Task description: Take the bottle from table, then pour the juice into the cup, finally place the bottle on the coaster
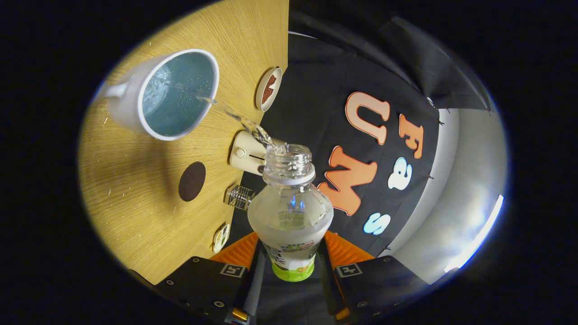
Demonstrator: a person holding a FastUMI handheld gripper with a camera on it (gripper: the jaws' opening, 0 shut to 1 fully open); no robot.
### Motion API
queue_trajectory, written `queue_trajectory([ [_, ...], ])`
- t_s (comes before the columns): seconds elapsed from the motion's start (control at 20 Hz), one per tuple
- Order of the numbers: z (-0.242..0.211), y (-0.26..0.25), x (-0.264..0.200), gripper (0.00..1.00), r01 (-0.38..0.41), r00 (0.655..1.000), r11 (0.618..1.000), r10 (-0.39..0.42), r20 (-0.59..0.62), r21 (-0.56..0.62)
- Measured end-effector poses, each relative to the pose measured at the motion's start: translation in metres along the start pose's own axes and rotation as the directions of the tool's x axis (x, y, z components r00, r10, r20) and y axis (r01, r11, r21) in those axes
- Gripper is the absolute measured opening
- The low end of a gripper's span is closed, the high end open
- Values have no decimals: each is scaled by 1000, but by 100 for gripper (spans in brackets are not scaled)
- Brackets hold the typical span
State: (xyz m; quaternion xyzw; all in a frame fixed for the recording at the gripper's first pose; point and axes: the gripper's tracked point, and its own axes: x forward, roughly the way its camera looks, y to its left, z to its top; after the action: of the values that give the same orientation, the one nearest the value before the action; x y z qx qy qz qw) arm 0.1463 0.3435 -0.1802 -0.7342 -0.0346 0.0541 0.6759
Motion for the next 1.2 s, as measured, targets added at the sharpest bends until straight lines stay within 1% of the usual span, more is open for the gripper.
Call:
queue_trajectory([
  [0.5,2,-13,-2,58,12,1000,998,-11,12,-55],
  [0.65,5,-20,-4,58,30,999,996,-28,22,-85],
  [0.8,7,-19,-2,58,21,999,996,-19,27,-92],
  [1.2,12,-26,0,58,30,999,989,-25,38,-142],
])
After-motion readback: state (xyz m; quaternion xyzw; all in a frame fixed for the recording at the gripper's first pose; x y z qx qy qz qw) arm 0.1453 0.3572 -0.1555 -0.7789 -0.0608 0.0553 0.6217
